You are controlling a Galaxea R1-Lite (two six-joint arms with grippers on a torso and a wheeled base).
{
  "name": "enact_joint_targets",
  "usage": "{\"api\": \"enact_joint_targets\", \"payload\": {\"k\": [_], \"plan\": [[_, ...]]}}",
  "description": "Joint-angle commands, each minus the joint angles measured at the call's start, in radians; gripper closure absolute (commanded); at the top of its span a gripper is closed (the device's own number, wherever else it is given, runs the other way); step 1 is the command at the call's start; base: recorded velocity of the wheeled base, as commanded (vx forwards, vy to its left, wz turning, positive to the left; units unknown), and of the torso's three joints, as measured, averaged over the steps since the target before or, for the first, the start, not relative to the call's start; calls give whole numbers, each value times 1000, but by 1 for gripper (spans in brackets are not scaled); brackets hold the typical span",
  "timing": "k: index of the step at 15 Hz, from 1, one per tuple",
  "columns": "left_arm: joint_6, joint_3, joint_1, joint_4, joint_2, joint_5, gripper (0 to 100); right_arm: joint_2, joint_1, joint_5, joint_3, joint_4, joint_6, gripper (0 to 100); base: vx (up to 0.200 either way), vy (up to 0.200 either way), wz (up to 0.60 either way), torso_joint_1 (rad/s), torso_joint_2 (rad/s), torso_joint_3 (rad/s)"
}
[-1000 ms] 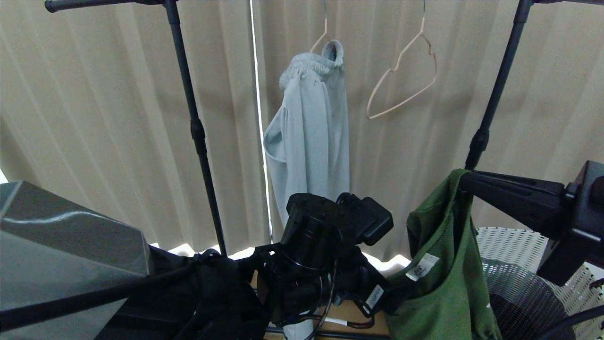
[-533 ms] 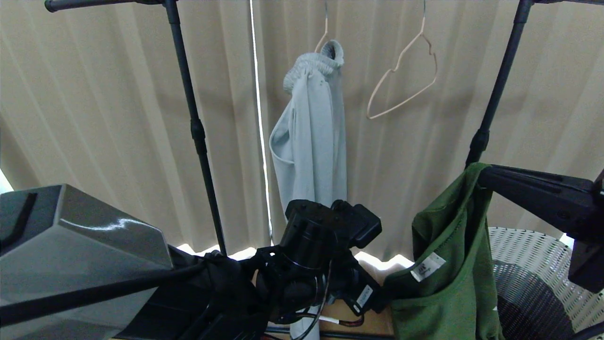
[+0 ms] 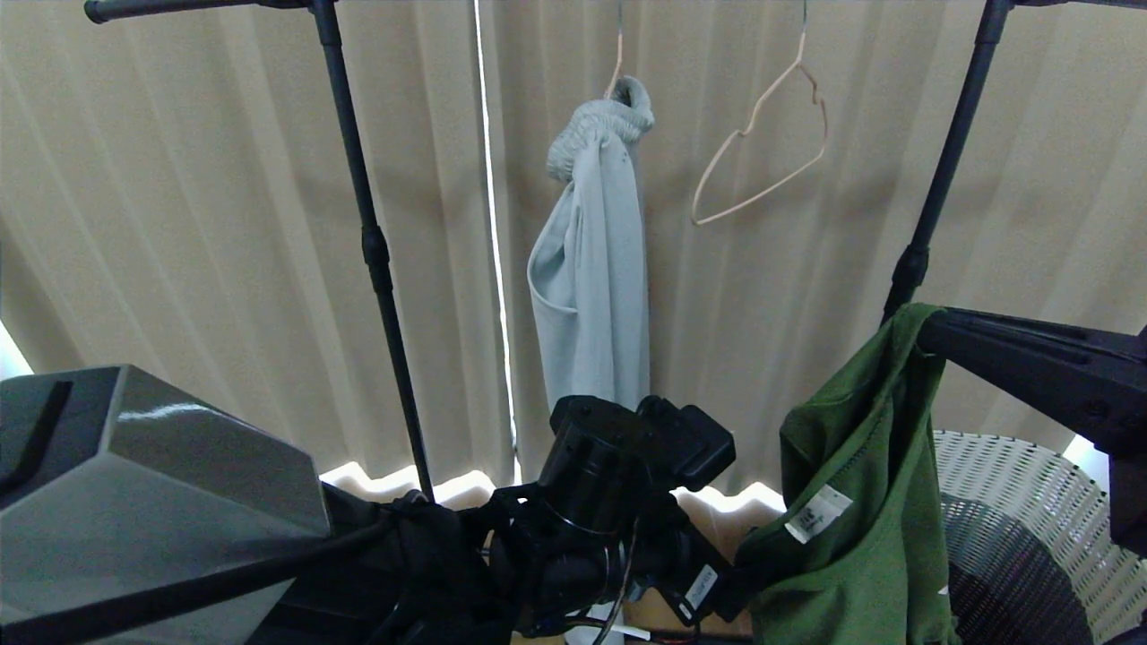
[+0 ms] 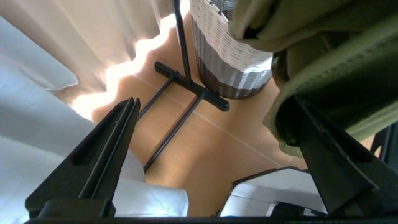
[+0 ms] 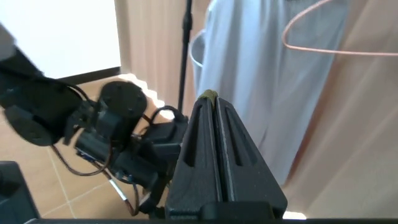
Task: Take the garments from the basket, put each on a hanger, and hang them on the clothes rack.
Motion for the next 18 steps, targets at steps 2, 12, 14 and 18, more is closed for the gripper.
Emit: {"api": "enact_joint_targets", "payload": {"k": [2, 12, 14, 18], "plan": [[0, 5, 3, 0, 1, 4, 0, -4, 0, 4, -7, -1, 6, 100, 0, 0, 0, 0, 0, 0], [17, 180, 69, 3, -266, 4, 100, 14, -59, 4, -20, 10, 35, 100, 0, 0, 0, 0, 0, 0], [37, 177, 138, 66, -410, 6, 100, 53, -85, 2, -24, 1, 40, 100, 0, 0, 0, 0, 0, 0], [83, 46, 268, 333, -669, 6, 100, 102, -139, 1, -86, -2, 40, 100, 0, 0, 0, 0, 0, 0]]}}
